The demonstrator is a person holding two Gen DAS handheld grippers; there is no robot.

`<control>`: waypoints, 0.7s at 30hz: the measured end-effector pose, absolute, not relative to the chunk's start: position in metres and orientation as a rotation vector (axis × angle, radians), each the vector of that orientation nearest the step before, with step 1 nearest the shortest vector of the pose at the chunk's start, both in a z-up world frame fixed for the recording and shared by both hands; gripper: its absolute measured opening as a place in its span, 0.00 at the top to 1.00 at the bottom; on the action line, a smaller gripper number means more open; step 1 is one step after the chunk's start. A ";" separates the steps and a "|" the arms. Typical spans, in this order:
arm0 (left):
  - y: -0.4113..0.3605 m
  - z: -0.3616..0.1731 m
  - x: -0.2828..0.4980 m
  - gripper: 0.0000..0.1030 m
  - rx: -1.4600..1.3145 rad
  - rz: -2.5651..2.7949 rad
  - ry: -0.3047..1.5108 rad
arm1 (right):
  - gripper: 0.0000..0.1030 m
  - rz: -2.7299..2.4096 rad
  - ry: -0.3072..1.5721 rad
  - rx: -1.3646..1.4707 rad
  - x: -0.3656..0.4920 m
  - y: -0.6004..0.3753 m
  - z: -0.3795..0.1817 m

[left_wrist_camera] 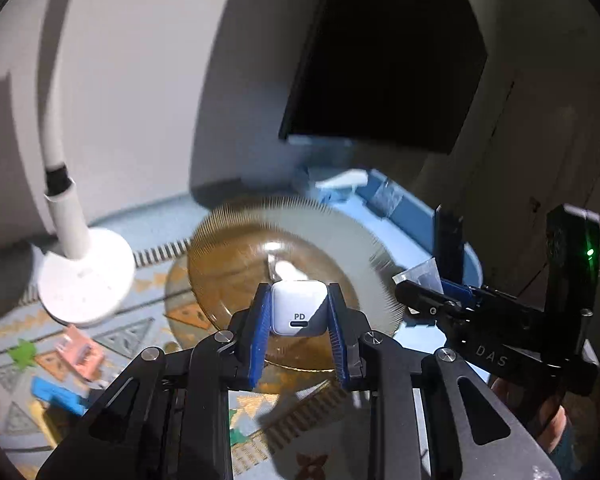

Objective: Organize rigid objects
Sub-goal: 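Carry the charger and cup over the amber bowl and lower them in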

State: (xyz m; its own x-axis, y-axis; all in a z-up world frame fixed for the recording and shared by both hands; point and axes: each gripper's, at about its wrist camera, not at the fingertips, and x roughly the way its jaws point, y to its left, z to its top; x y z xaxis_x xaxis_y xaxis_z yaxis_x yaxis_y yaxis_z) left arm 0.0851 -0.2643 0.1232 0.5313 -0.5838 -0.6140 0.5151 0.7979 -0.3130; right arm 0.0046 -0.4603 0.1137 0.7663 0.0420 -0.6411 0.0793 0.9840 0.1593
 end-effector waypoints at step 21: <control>-0.319 0.062 0.110 0.77 0.022 -0.606 0.863 | 0.65 -0.005 0.793 0.225 0.036 -0.479 0.064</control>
State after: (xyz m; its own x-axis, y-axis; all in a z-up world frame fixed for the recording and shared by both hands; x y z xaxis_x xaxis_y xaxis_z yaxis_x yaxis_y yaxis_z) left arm 0.1097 -0.3191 0.0618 0.4935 -0.4909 -0.7180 0.5080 0.8327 -0.2202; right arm 0.0360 -0.4792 0.0642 0.7028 0.0795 -0.7070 0.0889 0.9761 0.1981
